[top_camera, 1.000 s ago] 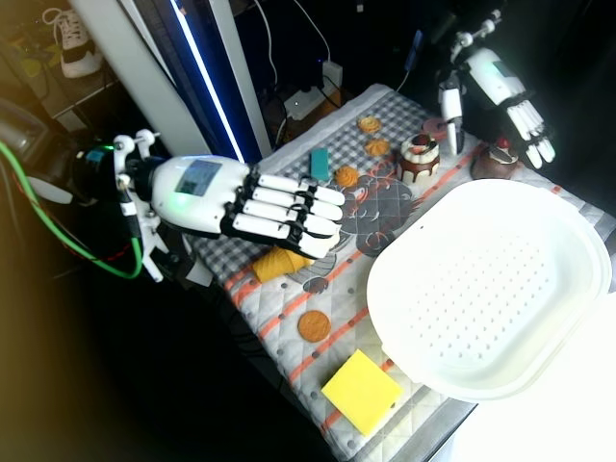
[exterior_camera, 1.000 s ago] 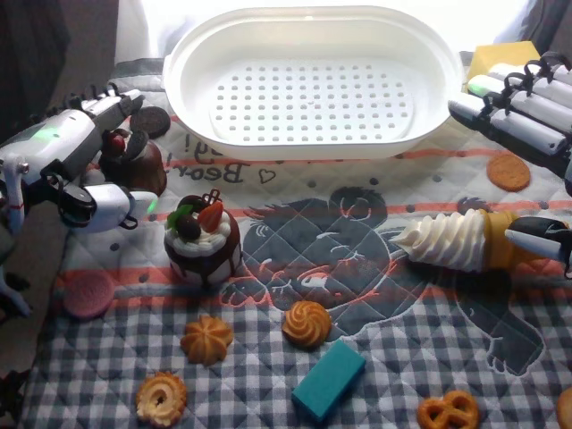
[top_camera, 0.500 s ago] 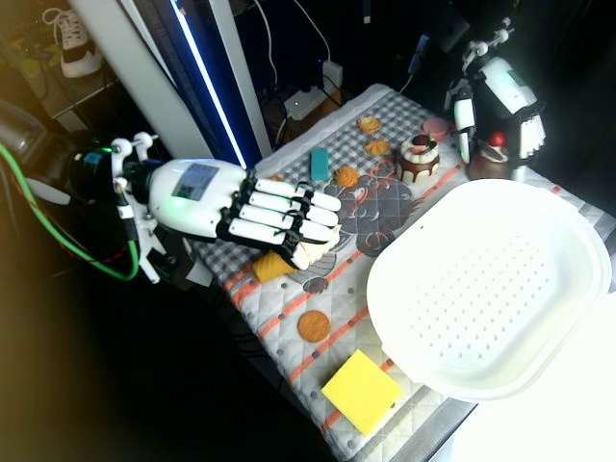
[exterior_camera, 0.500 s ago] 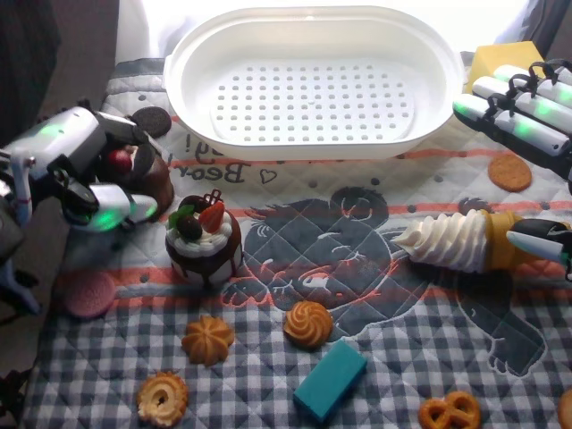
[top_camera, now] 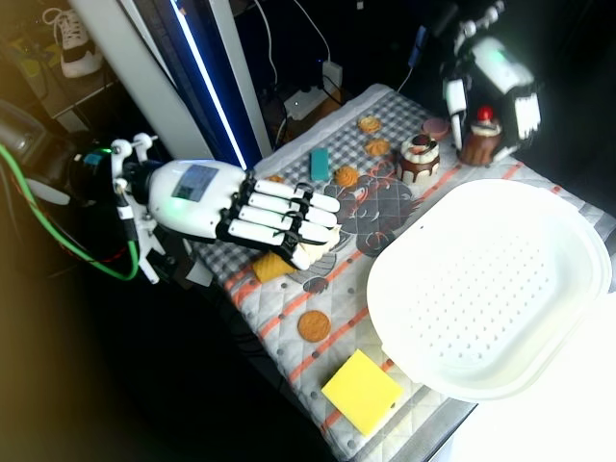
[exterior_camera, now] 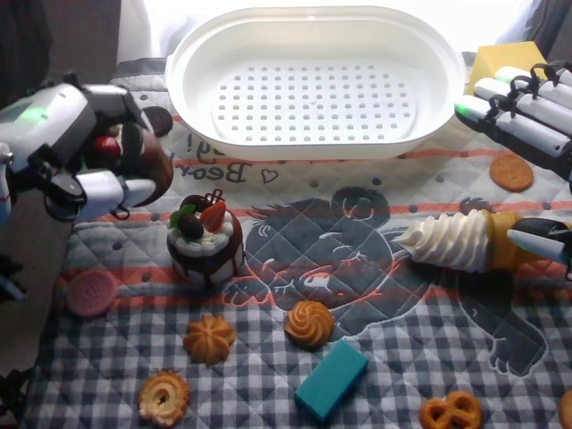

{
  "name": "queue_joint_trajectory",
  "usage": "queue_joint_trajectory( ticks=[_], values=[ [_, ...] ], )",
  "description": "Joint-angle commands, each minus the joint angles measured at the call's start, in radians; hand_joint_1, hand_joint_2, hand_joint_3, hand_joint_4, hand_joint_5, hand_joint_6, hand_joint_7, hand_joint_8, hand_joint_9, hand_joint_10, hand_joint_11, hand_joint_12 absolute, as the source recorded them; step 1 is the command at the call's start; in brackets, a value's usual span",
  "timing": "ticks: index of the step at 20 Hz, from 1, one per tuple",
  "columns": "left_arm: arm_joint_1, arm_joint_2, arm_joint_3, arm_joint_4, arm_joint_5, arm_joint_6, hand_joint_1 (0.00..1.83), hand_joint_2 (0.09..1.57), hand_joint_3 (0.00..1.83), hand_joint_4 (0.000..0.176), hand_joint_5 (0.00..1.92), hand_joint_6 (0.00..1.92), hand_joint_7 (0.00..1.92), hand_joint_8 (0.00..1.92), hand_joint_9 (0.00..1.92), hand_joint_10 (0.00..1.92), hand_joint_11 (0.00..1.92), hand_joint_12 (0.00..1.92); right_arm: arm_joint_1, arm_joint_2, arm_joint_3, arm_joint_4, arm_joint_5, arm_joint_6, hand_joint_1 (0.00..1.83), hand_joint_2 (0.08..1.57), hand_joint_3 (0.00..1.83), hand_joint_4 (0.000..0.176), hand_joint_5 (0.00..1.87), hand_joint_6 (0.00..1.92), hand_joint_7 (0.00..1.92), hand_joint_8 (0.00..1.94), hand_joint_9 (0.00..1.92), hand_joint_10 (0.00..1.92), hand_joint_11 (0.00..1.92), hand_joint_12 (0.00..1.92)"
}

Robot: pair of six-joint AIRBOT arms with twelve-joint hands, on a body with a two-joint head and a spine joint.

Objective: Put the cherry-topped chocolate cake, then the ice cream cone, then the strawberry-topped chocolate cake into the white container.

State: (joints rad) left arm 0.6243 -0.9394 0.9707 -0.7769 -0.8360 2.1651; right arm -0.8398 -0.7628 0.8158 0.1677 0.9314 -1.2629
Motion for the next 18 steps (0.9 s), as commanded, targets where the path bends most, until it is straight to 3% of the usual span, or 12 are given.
queue_joint_trajectory(
  ticks=[1,3,5,7,9,10,13,14,15,16,17,18],
  values=[
    [-0.026,0.014,-0.001,0.065,-0.128,-0.005,1.28,1.31,0.0,0.0,0.57,1.53,0.54,1.54,0.65,1.69,0.51,1.9,0.005,0.006,-0.002,-0.001,0.125,-0.006,0.6,1.3,0.0,0.0,0.0,0.0,0.0,0.0,0.0,0.0,0.0,0.82],
    [-0.079,0.011,0.003,0.096,-0.104,-0.005,1.29,1.29,0.0,0.0,0.56,1.51,0.63,1.55,0.66,1.6,0.41,1.77,0.005,0.006,-0.003,-0.001,0.125,-0.006,0.55,1.3,0.0,0.0,0.0,0.0,0.0,0.0,0.0,0.0,0.0,0.71],
    [-0.134,-0.009,0.03,0.094,-0.065,-0.005,1.31,1.27,0.0,0.0,0.59,1.41,0.66,1.52,0.73,1.55,0.51,1.78,0.004,0.007,-0.005,0.0,0.125,-0.006,0.52,1.3,0.0,0.0,0.0,0.0,0.0,0.0,0.0,0.0,0.0,0.71],
    [-0.183,-0.039,0.066,0.095,-0.018,-0.005,1.31,1.26,0.0,0.0,0.59,1.44,0.7,1.46,0.72,1.52,0.42,1.77,0.002,0.006,-0.005,0.0,0.125,-0.006,0.55,1.3,0.0,0.0,0.0,0.0,0.0,0.0,0.0,0.0,0.0,0.78],
    [-0.238,-0.073,0.108,0.09,0.037,-0.005,1.16,1.28,0.0,0.006,0.64,1.47,0.67,1.5,0.53,1.42,0.38,1.79,0.0,0.006,-0.006,0.0,0.125,-0.006,0.59,1.29,0.0,0.0,0.0,0.0,0.0,0.0,0.0,0.0,0.0,1.25],
    [-0.264,-0.098,0.141,0.08,0.074,-0.005,1.27,1.28,0.0,0.0,0.62,1.44,0.66,1.51,0.65,1.56,0.43,1.85,-0.001,0.006,-0.006,0.0,0.125,-0.006,0.61,1.28,0.0,0.0,0.0,0.0,0.0,0.0,0.0,0.0,0.0,1.31],
    [-0.311,-0.172,0.244,0.03,0.18,-0.005,1.14,1.29,0.0,0.0,0.62,1.44,0.72,1.54,0.55,1.59,0.52,1.92,-0.002,0.0,-0.006,-0.001,0.125,-0.006,0.59,1.29,0.0,0.0,0.0,0.0,0.0,0.0,0.0,0.0,0.0,0.89],
    [-0.32,-0.197,0.281,0.009,0.214,-0.005,1.12,1.29,0.0,0.007,0.61,1.5,0.7,1.51,0.5,1.55,0.42,1.92,-0.003,-0.001,-0.006,-0.001,0.125,-0.006,0.63,1.29,0.0,0.0,0.0,0.0,0.0,0.0,0.0,0.0,0.0,0.88],
    [-0.327,-0.219,0.312,-0.007,0.242,-0.005,1.13,1.29,0.0,0.0,0.61,1.48,0.71,1.51,0.51,1.58,0.43,1.92,-0.005,-0.001,-0.005,-0.001,0.125,-0.005,0.62,1.28,0.0,0.0,0.0,0.0,0.0,0.0,0.0,0.0,0.0,0.97],
    [-0.332,-0.239,0.342,-0.025,0.268,-0.005,1.12,1.29,0.0,0.0,0.6,1.49,0.71,1.51,0.51,1.57,0.47,1.92,-0.007,-0.001,-0.005,-0.001,0.125,-0.005,0.65,1.28,0.0,0.0,0.0,0.0,0.0,0.0,0.0,0.0,0.0,0.9],
    [-0.338,-0.261,0.375,-0.058,0.293,0.014,1.12,1.3,0.0,0.0,0.59,1.49,0.7,1.53,0.5,1.55,0.45,1.92,-0.008,-0.002,-0.005,-0.001,0.125,-0.003,0.65,1.29,0.0,0.0,0.0,0.0,0.0,0.0,0.0,0.0,0.0,0.77],
    [-0.341,-0.277,0.396,-0.098,0.304,0.059,1.13,1.29,0.0,0.0,0.59,1.49,0.72,1.49,0.51,1.49,0.42,1.91,-0.009,-0.003,-0.003,-0.001,0.125,-0.002,0.63,1.3,0.0,0.0,0.0,0.0,0.0,0.0,0.0,0.0,0.0,0.36]
  ],
)
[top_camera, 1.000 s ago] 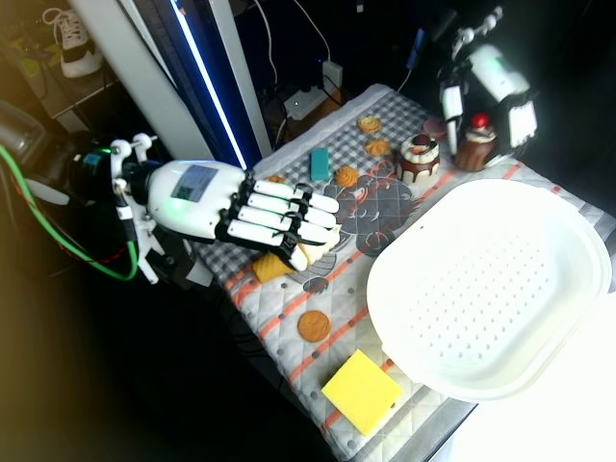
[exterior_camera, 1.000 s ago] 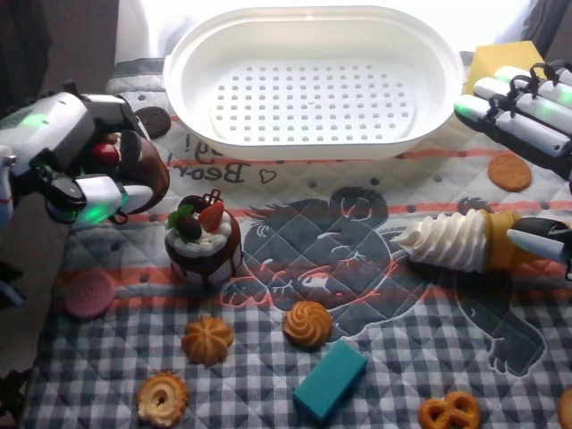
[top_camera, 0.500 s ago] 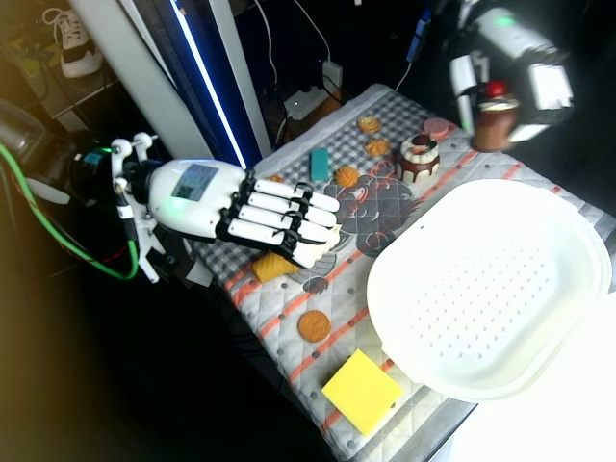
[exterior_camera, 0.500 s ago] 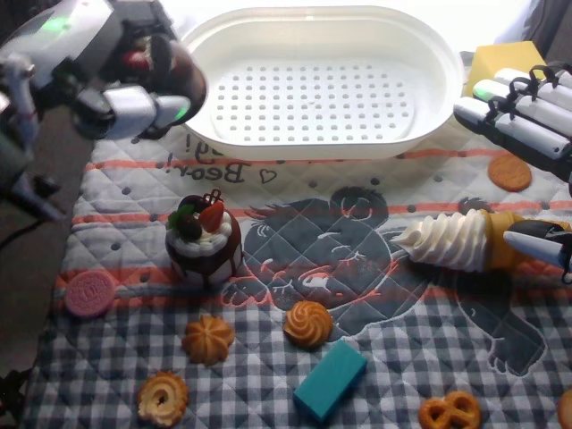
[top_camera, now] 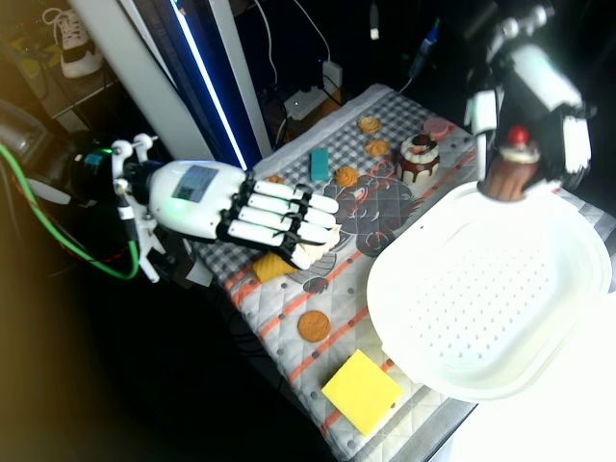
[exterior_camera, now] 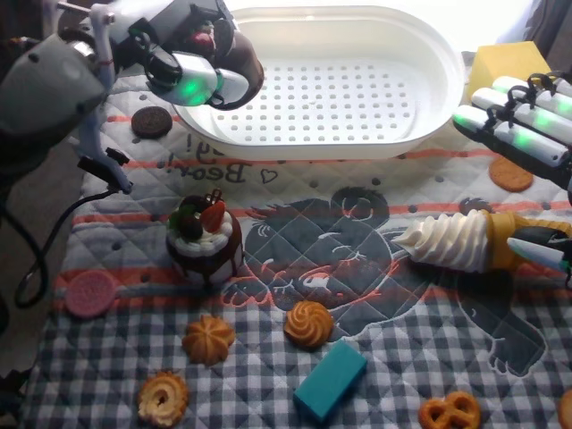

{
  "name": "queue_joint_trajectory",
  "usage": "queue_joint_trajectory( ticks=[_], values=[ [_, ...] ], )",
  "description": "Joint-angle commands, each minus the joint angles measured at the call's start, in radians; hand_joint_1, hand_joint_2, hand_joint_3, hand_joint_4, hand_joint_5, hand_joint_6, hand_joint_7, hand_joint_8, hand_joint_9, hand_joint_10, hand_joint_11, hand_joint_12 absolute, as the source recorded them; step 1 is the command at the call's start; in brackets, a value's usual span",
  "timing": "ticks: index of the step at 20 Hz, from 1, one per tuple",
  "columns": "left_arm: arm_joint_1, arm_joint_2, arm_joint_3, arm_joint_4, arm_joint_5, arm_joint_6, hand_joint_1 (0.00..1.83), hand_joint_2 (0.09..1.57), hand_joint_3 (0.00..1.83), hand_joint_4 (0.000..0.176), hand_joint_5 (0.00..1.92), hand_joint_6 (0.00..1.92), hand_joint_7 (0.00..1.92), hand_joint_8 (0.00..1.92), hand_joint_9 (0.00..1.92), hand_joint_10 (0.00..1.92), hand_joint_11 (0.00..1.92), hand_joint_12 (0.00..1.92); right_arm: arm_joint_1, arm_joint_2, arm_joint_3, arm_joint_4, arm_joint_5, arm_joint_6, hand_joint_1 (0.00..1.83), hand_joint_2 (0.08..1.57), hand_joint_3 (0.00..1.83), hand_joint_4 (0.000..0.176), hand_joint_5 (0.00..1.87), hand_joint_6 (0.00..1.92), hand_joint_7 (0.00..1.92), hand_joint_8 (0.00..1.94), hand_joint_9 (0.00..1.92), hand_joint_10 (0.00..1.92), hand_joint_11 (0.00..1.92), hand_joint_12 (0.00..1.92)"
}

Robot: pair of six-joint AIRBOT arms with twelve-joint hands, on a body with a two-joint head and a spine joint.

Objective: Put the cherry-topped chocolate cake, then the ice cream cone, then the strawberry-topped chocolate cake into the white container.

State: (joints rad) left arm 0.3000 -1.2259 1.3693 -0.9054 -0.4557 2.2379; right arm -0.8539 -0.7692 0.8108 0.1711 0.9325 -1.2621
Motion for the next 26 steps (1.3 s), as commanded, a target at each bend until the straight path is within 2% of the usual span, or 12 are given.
queue_joint_trajectory(
  ticks=[1,3,4,7,9,10,12,16,17,20,23,26],
  values=[
    [-0.018,-0.002,0.01,0.005,-0.071,0.025,1.11,1.3,0.0,0.019,0.61,1.51,0.65,1.54,0.46,1.48,0.38,1.92,0.005,0.003,0.002,-0.004,0.124,-0.003,0.63,1.3,0.0,0.0,0.0,0.0,0.0,0.0,0.0,0.0,0.0,0.15],
    [-0.021,-0.031,0.045,-0.043,-0.048,0.069,1.1,1.32,0.0,0.0,0.58,1.49,0.63,1.62,0.44,1.59,0.44,1.92,0.003,0.003,0.003,-0.004,0.124,0.001,0.63,1.31,0.0,0.0,0.0,0.0,0.0,0.0,0.0,0.0,0.0,0.44],
    [-0.022,-0.04,0.058,-0.054,-0.04,0.07,1.25,1.19,0.0,0.0,0.4,1.15,0.35,1.15,0.35,1.4,0.26,1.84,0.003,0.003,0.003,-0.004,0.124,0.003,0.59,1.31,0.0,0.0,0.0,0.0,0.0,0.0,0.0,0.0,0.0,0.48],
    [-0.015,-0.056,0.084,-0.083,-0.021,0.075,1.17,1.1,0.0,0.0,0.25,0.72,0.29,0.26,0.1,0.75,0.0,1.5,0.001,0.003,0.004,-0.004,0.124,0.004,0.53,1.32,0.0,0.0,0.0,0.0,0.0,0.0,0.0,0.0,0.0,0.2],
    [-0.01,-0.057,0.085,-0.085,-0.019,0.075,0.99,1.1,0.0,0.097,0.1,0.51,0.11,0.04,0.0,0.19,0.0,0.88,0.0,0.003,0.004,-0.004,0.124,0.006,0.55,1.32,0.0,0.0,0.0,0.0,0.0,0.0,0.0,0.0,0.0,0.06],
    [-0.007,-0.058,0.086,-0.088,-0.019,0.075,0.88,1.1,0.0,0.104,0.07,0.26,0.02,0.01,0.0,0.04,0.0,0.59,-0.001,0.003,0.004,-0.004,0.124,0.008,0.53,1.32,0.0,0.0,0.0,0.0,0.0,0.0,0.0,0.0,0.0,0.05],
    [-0.002,-0.057,0.079,-0.084,-0.023,0.075,0.83,1.04,0.0,0.073,0.03,0.06,0.0,0.0,0.0,0.0,0.0,0.06,-0.004,0.003,0.004,-0.004,0.125,0.011,0.56,1.31,0.0,0.0,0.0,0.0,0.0,0.0,0.0,0.0,0.0,0.21],
    [0.009,-0.011,0.014,0.004,-0.071,-0.003,0.76,1.04,0.0,0.134,0.0,0.0,0.0,0.0,0.0,0.0,0.0,0.0,-0.006,0.003,0.005,-0.005,0.125,0.032,0.55,1.3,0.0,0.0,0.0,0.0,0.0,0.0,0.0,0.0,0.0,0.16],
    [0.017,0.015,-0.01,0.071,-0.084,-0.101,0.78,1.04,0.0,0.15,0.0,0.0,0.0,0.0,0.0,0.0,0.0,0.0,-0.008,0.003,0.008,-0.012,0.125,0.053,0.58,1.26,0.0,0.0,0.0,0.0,0.0,0.0,0.0,0.0,0.0,0.41],
    [0.055,0.113,-0.103,0.259,-0.17,-0.365,0.8,1.05,0.0,0.146,0.0,0.0,0.0,0.0,0.0,0.0,0.0,0.0,-0.036,-0.001,0.027,-0.023,0.123,0.118,0.6,1.25,0.0,0.0,0.0,0.0,0.0,0.0,0.0,0.0,0.0,0.66],
    [0.115,0.206,-0.206,0.391,-0.307,-0.532,0.62,1.15,0.04,0.174,0.0,0.0,0.0,0.0,0.0,0.0,0.0,0.0,-0.05,-0.031,0.055,-0.03,0.12,0.178,0.6,1.22,0.0,0.0,0.0,0.0,0.0,0.0,0.11,0.08,0.0,1.46],
    [0.206,0.275,-0.294,0.467,-0.47,-0.657,0.65,1.27,0.04,0.152,0.0,0.0,0.0,0.0,0.0,0.0,0.0,0.0,-0.049,-0.07,0.088,-0.026,0.082,0.201,0.58,1.19,0.0,0.0,0.0,0.0,0.0,0.0,0.02,0.22,0.0,1.62]
  ],
)
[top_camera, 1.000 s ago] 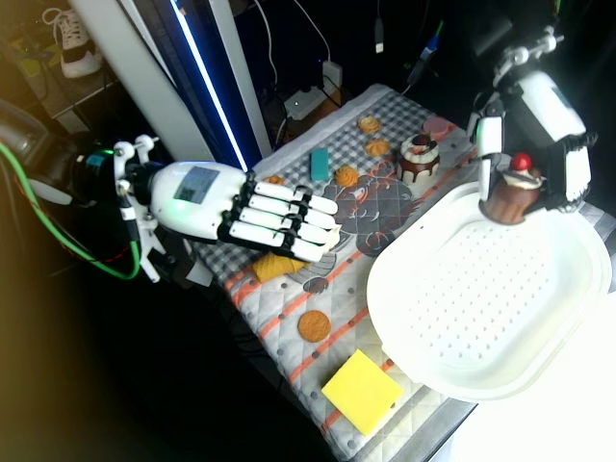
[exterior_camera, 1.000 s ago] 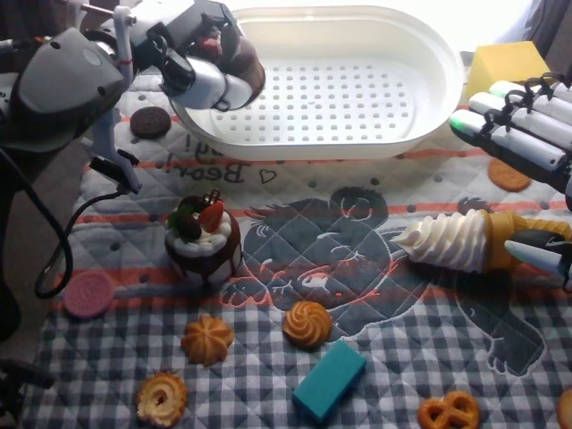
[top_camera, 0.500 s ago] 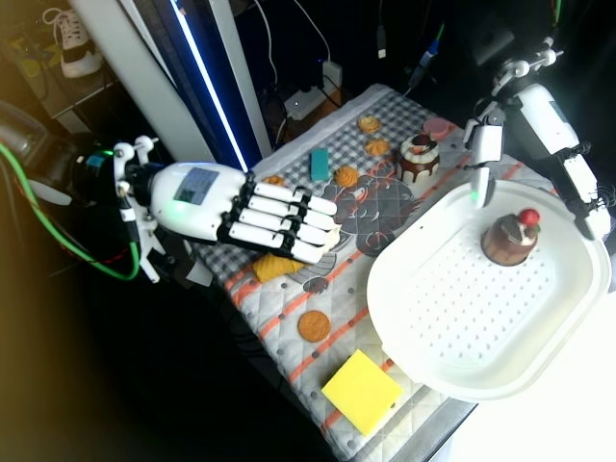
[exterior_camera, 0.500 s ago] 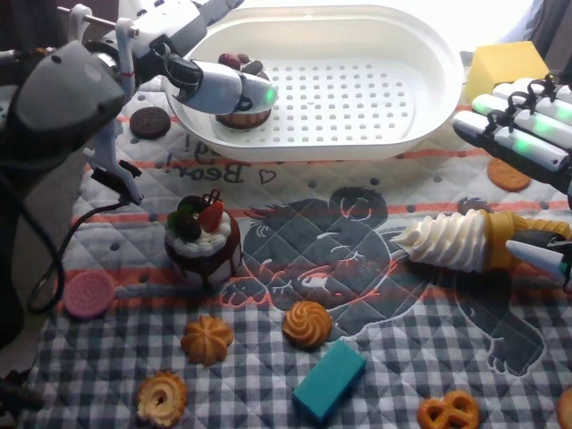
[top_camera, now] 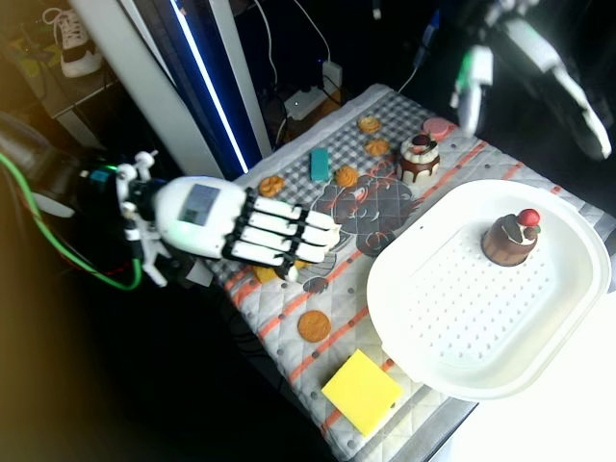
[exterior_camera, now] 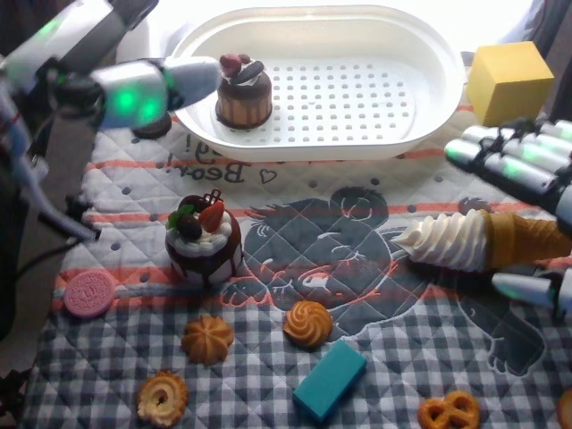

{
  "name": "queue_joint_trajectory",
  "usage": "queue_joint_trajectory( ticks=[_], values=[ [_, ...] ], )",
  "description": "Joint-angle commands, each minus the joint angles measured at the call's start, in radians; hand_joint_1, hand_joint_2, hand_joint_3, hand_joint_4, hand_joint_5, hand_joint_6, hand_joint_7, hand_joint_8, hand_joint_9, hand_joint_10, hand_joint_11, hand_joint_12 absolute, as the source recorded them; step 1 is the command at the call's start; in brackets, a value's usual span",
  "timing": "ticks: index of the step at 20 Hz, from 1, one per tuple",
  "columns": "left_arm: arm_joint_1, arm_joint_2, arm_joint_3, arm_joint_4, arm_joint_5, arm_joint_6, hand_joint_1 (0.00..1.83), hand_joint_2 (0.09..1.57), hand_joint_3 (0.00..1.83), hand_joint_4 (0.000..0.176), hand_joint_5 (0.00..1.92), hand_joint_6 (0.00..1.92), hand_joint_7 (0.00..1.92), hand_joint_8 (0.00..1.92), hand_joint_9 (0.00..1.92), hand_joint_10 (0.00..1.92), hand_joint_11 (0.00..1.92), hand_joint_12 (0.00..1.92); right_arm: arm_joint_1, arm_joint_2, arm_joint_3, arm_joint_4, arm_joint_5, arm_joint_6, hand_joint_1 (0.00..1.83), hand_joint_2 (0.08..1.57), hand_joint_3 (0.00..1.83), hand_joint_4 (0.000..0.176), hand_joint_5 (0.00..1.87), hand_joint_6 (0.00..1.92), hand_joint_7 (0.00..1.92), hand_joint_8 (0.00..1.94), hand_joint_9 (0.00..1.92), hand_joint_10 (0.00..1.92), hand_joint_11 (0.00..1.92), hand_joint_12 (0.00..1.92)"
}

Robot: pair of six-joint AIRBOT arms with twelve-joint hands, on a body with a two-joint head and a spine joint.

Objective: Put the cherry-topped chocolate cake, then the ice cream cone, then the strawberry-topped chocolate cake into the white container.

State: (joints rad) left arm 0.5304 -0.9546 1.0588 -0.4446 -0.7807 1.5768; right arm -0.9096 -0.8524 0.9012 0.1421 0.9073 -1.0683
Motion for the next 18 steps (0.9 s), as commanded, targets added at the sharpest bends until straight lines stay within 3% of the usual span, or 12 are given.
queue_joint_trajectory(
  ticks=[1,2,4,6,7,8,9,10,11,12,14,18],
  values=[
    [0.006,0.022,-0.007,0.028,-0.195,-0.032,0.6,1.32,0.02,0.156,0.0,0.0,0.0,0.0,0.0,0.0,0.0,0.15,0.008,-0.001,0.009,0.008,0.09,0.007,0.66,1.18,0.0,0.0,0.0,0.0,0.01,0.0,0.0,0.36,0.0,1.66],
    [0.038,0.04,-0.032,0.045,-0.245,-0.056,0.64,1.34,0.01,0.138,0.01,0.0,0.0,0.0,0.0,0.0,0.0,0.33,0.011,-0.018,0.021,0.013,0.074,0.008,0.65,1.18,0.0,0.0,0.0,0.0,0.0,0.0,0.0,0.35,0.0,1.65],
    [0.085,0.069,-0.079,0.062,-0.326,-0.058,0.64,1.33,0.0,0.17,0.03,0.01,0.0,0.0,0.03,0.01,0.0,0.69,0.024,-0.045,0.04,0.014,0.039,0.008,0.7,1.2,0.0,0.0,0.0,0.0,0.01,0.0,0.0,0.44,0.0,1.59],
    [0.126,0.089,-0.111,0.072,-0.386,-0.058,0.63,1.33,0.0,0.169,0.04,0.01,0.0,0.0,0.05,0.03,0.0,0.81,0.036,-0.073,0.062,0.015,0.006,0.008,0.76,1.21,0.0,0.0,0.08,0.04,0.12,0.04,0.0,0.6,0.0,1.54],
    [0.143,0.098,-0.125,0.077,-0.413,-0.058,0.64,1.35,0.01,0.15,0.05,0.0,0.0,0.0,0.03,0.02,0.0,0.72,0.041,-0.084,0.072,0.015,-0.006,0.008,1.09,1.29,0.0,0.0,0.42,1.31,0.66,1.16,0.41,1.2,0.31,1.79],
    [0.16,0.108,-0.138,0.078,-0.442,-0.058,0.63,1.35,0.0,0.157,0.04,0.0,0.0,0.0,0.04,0.02,0.0,0.85,0.049,-0.095,0.08,0.015,-0.019,0.008,1.16,1.29,0.0,0.0,0.52,1.41,0.78,1.43,0.71,1.48,0.64,1.89],
    [0.174,0.117,-0.148,0.078,-0.462,-0.058,0.62,1.35,0.0,0.172,0.04,0.0,0.0,0.0,0.04,0.02,0.0,0.87,0.056,-0.099,0.083,0.014,-0.02,0.007,1.19,1.28,0.0,0.0,0.59,1.34,0.8,1.54,0.93,1.62,0.9,1.91],
    [0.18,0.121,-0.151,0.077,-0.467,-0.058,0.62,1.35,0.0,0.172,0.04,0.0,0.0,0.0,0.04,0.02,0.0,0.87,0.06,-0.099,0.082,0.012,-0.019,0.007,1.19,1.28,0.0,0.0,0.59,1.34,0.8,1.54,0.93,1.62,0.9,1.91],
    [0.191,0.128,-0.156,0.072,-0.476,-0.058,0.62,1.35,0.0,0.167,0.03,0.0,0.0,0.0,0.03,0.02,0.0,0.81,0.071,-0.092,0.078,-0.001,-0.01,0.007,1.16,1.31,0.01,0.0,0.59,1.51,0.67,1.62,1.05,1.86,1.13,1.92],
    [0.199,0.13,-0.158,0.068,-0.481,-0.058,0.65,1.34,0.0,0.141,0.04,0.0,0.0,0.0,0.01,0.01,0.0,0.61,0.079,-0.078,0.07,-0.013,0.006,0.007,1.15,1.33,0.01,0.0,0.58,1.57,0.63,1.65,1.1,1.92,1.21,1.92],
    [0.211,0.133,-0.162,0.06,-0.497,-0.058,0.66,1.34,0.0,0.117,0.05,0.0,0.0,0.0,0.0,0.0,0.0,0.33,0.091,-0.041,0.044,-0.039,0.052,0.007,1.16,1.33,0.0,0.0,0.56,1.36,0.69,1.76,0.8,1.87,0.87,1.92],
    [0.259,0.141,-0.186,0.053,-0.522,-0.058,0.65,1.35,0.0,0.074,0.08,0.0,0.0,0.0,0.03,0.01,0.0,0.59,0.172,-0.004,0.029,-0.081,0.114,-0.016,1.15,1.33,0.0,0.0,0.59,1.54,0.64,1.64,1.04,1.92,1.12,1.92]
  ],
)
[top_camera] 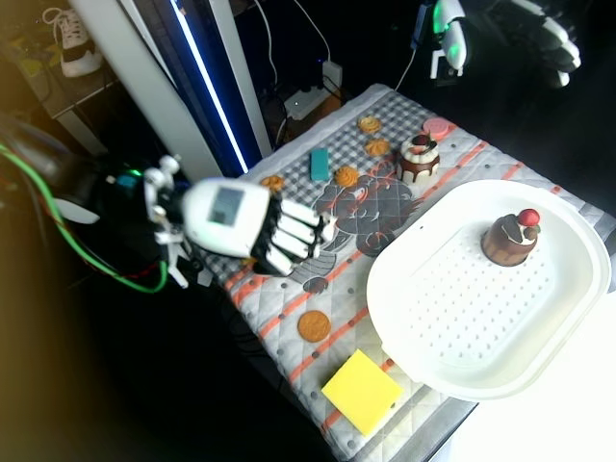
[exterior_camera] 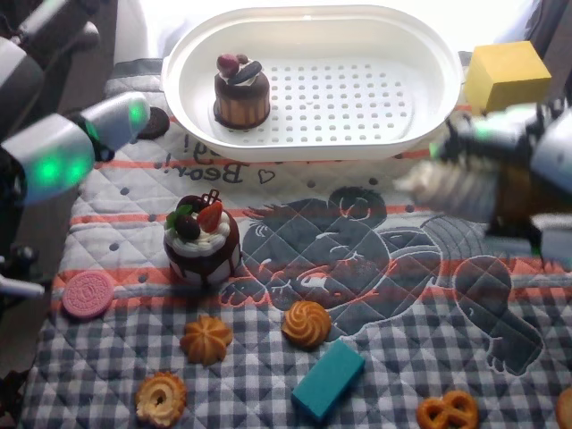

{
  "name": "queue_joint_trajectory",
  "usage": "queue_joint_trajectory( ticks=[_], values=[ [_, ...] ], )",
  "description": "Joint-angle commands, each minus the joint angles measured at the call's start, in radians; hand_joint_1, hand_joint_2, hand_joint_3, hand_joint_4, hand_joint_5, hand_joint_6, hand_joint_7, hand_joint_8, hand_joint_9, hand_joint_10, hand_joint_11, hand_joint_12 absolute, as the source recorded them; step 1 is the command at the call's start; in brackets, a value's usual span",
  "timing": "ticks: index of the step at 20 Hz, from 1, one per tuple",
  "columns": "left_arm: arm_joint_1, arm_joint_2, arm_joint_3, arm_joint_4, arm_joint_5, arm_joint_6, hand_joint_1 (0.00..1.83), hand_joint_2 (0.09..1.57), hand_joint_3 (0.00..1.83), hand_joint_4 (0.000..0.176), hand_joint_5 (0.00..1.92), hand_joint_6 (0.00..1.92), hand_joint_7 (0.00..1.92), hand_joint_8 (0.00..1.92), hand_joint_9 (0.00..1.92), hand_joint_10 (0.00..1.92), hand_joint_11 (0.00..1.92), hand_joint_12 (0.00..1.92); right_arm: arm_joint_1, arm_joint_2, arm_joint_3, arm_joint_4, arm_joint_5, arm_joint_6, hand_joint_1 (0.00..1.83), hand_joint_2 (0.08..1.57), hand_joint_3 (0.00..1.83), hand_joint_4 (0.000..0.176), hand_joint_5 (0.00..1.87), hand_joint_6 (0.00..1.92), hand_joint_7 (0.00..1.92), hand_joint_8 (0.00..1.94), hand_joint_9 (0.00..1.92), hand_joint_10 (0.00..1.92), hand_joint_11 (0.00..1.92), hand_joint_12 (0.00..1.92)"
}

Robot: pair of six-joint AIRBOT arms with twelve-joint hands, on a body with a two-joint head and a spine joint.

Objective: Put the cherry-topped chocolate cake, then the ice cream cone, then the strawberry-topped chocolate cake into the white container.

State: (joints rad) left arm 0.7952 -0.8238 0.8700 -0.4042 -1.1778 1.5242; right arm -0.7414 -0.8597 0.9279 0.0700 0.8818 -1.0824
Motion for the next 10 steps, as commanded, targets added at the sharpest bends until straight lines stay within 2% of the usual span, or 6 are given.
queue_joint_trajectory(
  ticks=[1,2,3,6,8,10],
  values=[
    [0.007,0.009,-0.003,0.013,-0.13,-0.006,0.64,1.37,0.0,0.077,0.06,0.0,0.0,0.0,0.02,0.0,0.0,0.55,0.027,0.003,0.004,-0.01,0.139,-0.018,1.08,1.3,0.0,0.0,0.65,1.47,0.85,1.88,1.1,1.92,1.21,1.92],
    [0.018,0.007,-0.009,0.014,-0.137,-0.006,0.62,1.37,0.0,0.081,0.05,0.0,0.0,0.0,0.01,0.0,0.0,0.48,0.051,-0.002,0.011,-0.01,0.139,-0.031,1.14,1.3,0.02,0.0,0.62,1.51,0.68,1.68,0.99,1.92,1.11,1.92],
    [0.024,0.005,-0.012,0.018,-0.142,-0.006,0.63,1.37,0.0,0.078,0.06,0.01,0.0,0.0,0.0,0.0,0.0,0.36,0.078,-0.012,0.023,-0.008,0.129,-0.042,1.13,1.3,0.01,0.0,0.65,1.41,0.68,1.64,0.63,1.76,0.68,1.92],
    [0.035,0.0,-0.018,0.037,-0.134,-0.006,0.69,1.37,0.0,0.077,0.08,0.0,0.0,0.0,0.0,0.0,0.0,0.32,0.173,-0.076,0.1,0.006,0.046,-0.051,1.15,1.3,0.0,0.0,0.59,1.4,0.73,1.62,0.67,1.75,0.71,1.92],
    [0.036,-0.005,-0.018,0.041,-0.134,-0.006,0.71,1.38,0.0,0.085,0.08,0.0,0.0,0.0,0.0,0.0,0.0,0.03,0.25,-0.139,0.161,0.033,-0.026,-0.084,1.11,1.31,0.0,0.0,0.63,1.46,0.67,1.59,0.61,1.61,0.57,1.92],
    [0.04,-0.01,-0.017,0.043,-0.134,-0.006,0.66,1.39,0.0,0.075,0.06,0.0,0.0,0.0,0.0,0.0,0.0,0.0,0.313,-0.202,0.223,0.094,-0.12,-0.173,1.26,1.29,0.0,0.0,0.59,1.48,0.67,1.48,0.69,1.62,0.6,1.89]
  ],
)
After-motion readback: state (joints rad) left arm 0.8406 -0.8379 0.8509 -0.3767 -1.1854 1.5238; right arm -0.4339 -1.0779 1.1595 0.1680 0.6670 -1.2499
